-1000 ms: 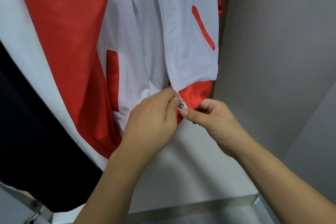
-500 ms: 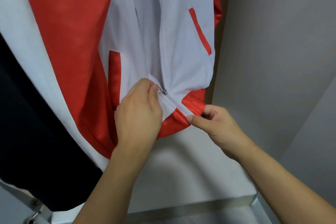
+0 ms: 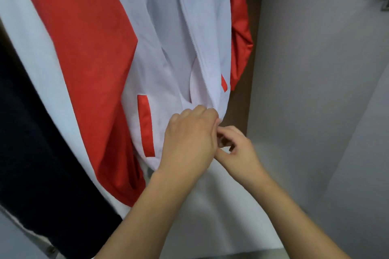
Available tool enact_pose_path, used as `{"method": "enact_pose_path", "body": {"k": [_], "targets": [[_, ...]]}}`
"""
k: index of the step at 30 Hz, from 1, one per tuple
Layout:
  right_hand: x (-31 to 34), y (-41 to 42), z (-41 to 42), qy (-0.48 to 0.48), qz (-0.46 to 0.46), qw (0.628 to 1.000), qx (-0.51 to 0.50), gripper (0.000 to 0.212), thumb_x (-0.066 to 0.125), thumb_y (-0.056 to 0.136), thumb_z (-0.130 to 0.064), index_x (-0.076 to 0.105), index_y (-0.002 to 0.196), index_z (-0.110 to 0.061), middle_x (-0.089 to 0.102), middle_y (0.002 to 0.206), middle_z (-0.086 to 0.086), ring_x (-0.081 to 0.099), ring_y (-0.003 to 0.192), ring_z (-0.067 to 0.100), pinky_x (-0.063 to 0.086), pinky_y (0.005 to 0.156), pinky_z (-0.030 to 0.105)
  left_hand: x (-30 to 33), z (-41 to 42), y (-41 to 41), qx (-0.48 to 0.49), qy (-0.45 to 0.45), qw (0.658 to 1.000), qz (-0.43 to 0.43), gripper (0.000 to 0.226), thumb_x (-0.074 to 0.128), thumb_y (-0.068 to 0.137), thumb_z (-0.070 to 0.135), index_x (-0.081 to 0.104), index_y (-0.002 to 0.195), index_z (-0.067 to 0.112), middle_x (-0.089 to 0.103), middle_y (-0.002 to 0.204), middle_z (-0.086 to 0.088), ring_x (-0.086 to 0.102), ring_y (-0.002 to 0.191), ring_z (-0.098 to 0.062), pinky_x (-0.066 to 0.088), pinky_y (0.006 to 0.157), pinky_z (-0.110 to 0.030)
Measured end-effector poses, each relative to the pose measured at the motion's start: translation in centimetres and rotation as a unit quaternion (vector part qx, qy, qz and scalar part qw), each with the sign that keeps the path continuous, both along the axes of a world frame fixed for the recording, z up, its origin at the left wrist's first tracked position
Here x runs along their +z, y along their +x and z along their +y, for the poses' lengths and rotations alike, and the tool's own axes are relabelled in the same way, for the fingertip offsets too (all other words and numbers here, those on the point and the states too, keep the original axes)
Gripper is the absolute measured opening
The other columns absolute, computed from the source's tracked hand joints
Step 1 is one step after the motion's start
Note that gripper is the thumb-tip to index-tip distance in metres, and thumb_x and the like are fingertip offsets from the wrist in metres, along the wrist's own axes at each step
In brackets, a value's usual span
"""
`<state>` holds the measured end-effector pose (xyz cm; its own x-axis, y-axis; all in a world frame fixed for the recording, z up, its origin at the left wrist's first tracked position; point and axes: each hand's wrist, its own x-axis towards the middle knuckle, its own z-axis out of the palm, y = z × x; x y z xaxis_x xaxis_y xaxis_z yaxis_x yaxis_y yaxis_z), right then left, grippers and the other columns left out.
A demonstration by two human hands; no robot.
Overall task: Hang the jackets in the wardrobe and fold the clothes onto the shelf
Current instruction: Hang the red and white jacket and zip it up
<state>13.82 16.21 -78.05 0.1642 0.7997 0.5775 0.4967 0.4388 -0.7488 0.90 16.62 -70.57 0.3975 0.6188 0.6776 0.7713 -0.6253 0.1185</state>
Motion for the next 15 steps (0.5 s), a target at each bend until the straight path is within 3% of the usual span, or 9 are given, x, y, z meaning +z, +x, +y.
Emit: {"method": "enact_pose_path", "body": {"k": [2,4,7,11,13,15], "targets": [[0.8,-0.1,0.0,-0.028,0.048,0.998,0.04,0.011,0.065,0.073,-0.021,0.068,0.083,-0.024,0.055,0.078,-0.003,0.046,0.066,0.004,0.039,0.063,0.013,1.4,0.5,0.7,0.019,0.004,0.997,0.072,0.018,0.04,0.102,0.031,0.051,0.09,0.023,0.044,0.085,0.004,0.041,0.077,-0.017,0.026,0.074,-0.031],[1.5,0.4,0.1,-0.044,0.05,0.997,0.037,0.007,0.067,0.078,-0.019,0.07,0.078,-0.014,0.058,0.076,0.009,0.046,0.063,0.014,0.041,0.059,0.03,2.4,1.0,1.2,0.029,-0.001,0.994,0.103,0.017,0.039,0.102,0.029,0.043,0.086,0.023,0.044,0.082,0.004,0.042,0.074,-0.018,0.025,0.072,-0.032],[2.5,1.3,0.8,-0.032,0.031,0.999,-0.017,0.026,0.066,0.084,-0.022,0.066,0.069,0.0,0.059,0.068,0.017,0.055,0.066,0.029,0.046,0.063,0.044,3.6,1.3,2.1,0.049,0.036,0.99,0.129,0.018,0.045,0.099,0.025,0.041,0.082,0.022,0.046,0.079,0.001,0.037,0.069,-0.018,0.023,0.069,-0.033],[2.2,2.3,1.3,-0.11,-0.103,0.985,-0.087,0.034,0.065,0.087,-0.031,0.06,0.063,-0.007,0.059,0.068,0.006,0.057,0.071,0.028,0.046,0.069,0.04,7.4,2.8,1.8,0.127,0.11,0.976,0.14,0.008,0.051,0.089,0.016,0.058,0.089,0.018,0.058,0.086,-0.004,0.052,0.078,-0.029,0.021,0.069,-0.035],[2.6,2.7,1.6,-0.202,-0.162,0.961,-0.1,0.037,0.062,0.088,-0.033,0.055,0.06,-0.01,0.058,0.066,0.003,0.057,0.073,0.027,0.042,0.071,0.035,9.9,3.7,1.3,0.146,0.151,0.969,0.132,0.009,0.05,0.09,0.016,0.058,0.085,0.017,0.06,0.086,-0.005,0.051,0.078,-0.031,0.02,0.07,-0.035],[4.6,2.8,2.8,-0.212,-0.197,0.954,-0.082,0.038,0.059,0.087,-0.034,0.047,0.058,-0.013,0.05,0.062,0.0,0.052,0.07,0.025,0.038,0.071,0.035,12.0,4.4,1.2,0.146,0.176,0.962,0.152,0.013,0.048,0.092,0.015,0.049,0.079,0.019,0.056,0.082,-0.002,0.041,0.072,-0.027,0.017,0.069,-0.035]]}}
